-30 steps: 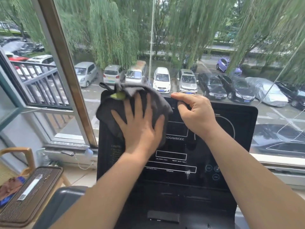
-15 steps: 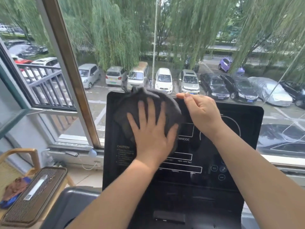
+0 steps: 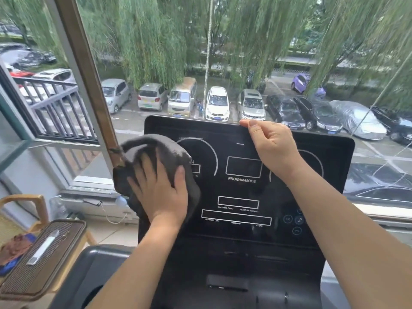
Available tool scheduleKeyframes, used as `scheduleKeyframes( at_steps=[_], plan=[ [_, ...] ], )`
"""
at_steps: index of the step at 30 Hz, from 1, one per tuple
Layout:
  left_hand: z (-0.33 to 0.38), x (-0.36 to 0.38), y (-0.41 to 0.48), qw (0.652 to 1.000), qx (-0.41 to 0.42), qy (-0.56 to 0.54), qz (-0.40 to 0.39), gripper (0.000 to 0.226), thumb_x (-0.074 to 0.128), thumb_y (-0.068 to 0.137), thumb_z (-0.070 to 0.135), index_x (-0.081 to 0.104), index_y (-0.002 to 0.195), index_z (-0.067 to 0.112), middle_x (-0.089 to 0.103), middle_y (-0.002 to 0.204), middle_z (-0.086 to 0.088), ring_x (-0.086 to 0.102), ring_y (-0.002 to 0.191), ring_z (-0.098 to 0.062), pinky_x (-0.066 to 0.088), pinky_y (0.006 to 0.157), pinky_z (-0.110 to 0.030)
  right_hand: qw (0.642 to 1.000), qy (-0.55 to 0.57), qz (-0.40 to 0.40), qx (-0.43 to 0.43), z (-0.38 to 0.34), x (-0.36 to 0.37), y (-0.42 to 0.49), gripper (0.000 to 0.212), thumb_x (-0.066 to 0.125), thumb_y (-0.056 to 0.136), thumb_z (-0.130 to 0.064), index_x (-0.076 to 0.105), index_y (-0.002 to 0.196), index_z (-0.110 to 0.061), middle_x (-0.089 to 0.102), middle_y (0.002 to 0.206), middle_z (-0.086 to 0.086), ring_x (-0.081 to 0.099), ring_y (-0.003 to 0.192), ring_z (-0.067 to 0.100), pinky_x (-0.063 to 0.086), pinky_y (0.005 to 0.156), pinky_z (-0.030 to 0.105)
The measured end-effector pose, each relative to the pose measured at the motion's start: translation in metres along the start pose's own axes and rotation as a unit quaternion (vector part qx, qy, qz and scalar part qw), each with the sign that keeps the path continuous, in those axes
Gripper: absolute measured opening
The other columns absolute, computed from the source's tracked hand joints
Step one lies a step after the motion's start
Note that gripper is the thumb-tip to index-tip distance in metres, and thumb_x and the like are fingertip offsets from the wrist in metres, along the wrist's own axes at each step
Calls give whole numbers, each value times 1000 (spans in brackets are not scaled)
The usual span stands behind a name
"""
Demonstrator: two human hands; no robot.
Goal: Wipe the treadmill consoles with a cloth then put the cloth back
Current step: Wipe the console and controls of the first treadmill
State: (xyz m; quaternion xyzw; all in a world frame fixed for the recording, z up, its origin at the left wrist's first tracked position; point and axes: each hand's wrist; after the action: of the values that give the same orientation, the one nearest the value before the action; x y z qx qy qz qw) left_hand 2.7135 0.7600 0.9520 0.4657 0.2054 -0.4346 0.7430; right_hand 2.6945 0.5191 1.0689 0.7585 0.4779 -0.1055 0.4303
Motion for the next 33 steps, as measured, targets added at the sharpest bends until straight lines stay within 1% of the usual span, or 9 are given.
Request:
scheduleKeyframes(
  at_steps=[2,6,8,12,16,18,21,29,33],
  plan=[
    [16,8,-29,999,18,2,-28,72,36,99,55,35,158,13,34,163,-20,27,149,-47,6,123,-70,1000,-2,-7,4,1,0,-1,39,47,103,-45,79,118,-29,69,112,-32,64,124,5,42,116,49],
    [-7,1,-24,932,351,39,-85,67,44,99,56,33,161,30,54,153,-6,51,132,-46,12,123,-68,997,-21,-70,-28,0,-15,0,39,46,107,-42,73,129,-25,70,131,-15,59,129,1,41,116,29],
    [-7,-9,12,938,338,62,-51,66,43,99,56,35,160,33,52,154,-6,52,129,-46,22,119,-67,991,-61,-115,-16,-1,-35,-1,39,41,110,-42,74,122,-25,68,124,-18,59,120,1,43,102,18],
    [29,-15,48,991,134,-12,3,69,36,100,55,32,161,24,31,165,-11,27,147,-40,3,123,-65,977,-208,-20,53,27,-82,-3,46,35,111,-44,45,68,-29,57,84,-8,54,89,22,36,78,34],
    [82,5,4,999,32,-25,16,69,40,99,51,36,159,16,36,162,-17,32,143,-46,6,122,-70,973,-177,74,128,59,-108,-18,62,30,110,-52,73,90,-12,70,101,4,60,104,30,47,92,43],
    [99,16,-29,985,171,5,-22,68,44,99,51,36,159,20,43,158,-13,39,137,-47,3,123,-69,972,-189,75,114,66,-113,-24,65,24,107,-57,80,107,-23,70,116,-5,57,122,23,37,114,48],
    [100,18,-24,899,433,51,-45,66,47,97,50,41,158,27,61,142,-7,47,132,-44,18,120,-70,984,-131,51,111,77,-126,-26,54,28,108,-55,78,117,-37,66,115,-14,55,124,17,42,107,40],
    [167,23,-14,984,172,-11,38,67,43,101,52,34,160,21,20,172,-7,9,159,-37,1,124,-65,986,72,98,118,108,-128,-34,49,35,104,-53,79,112,-32,75,120,-14,62,124,9,46,112,42],
    [174,40,-73,898,435,50,-53,69,48,97,53,36,159,25,59,146,-7,41,137,-42,9,123,-67,988,95,74,100,113,-130,-37,44,35,105,-50,76,115,-36,71,126,-15,60,127,6,45,113,40]
  ],
)
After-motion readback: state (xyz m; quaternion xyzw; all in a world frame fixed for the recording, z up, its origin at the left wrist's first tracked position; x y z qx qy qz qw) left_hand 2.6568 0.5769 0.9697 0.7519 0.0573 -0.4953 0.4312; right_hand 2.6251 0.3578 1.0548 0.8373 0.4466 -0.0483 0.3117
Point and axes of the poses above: each hand's wrist, its own y-axis towards the middle knuckle, its own x-axis out of the palm, z = x × y
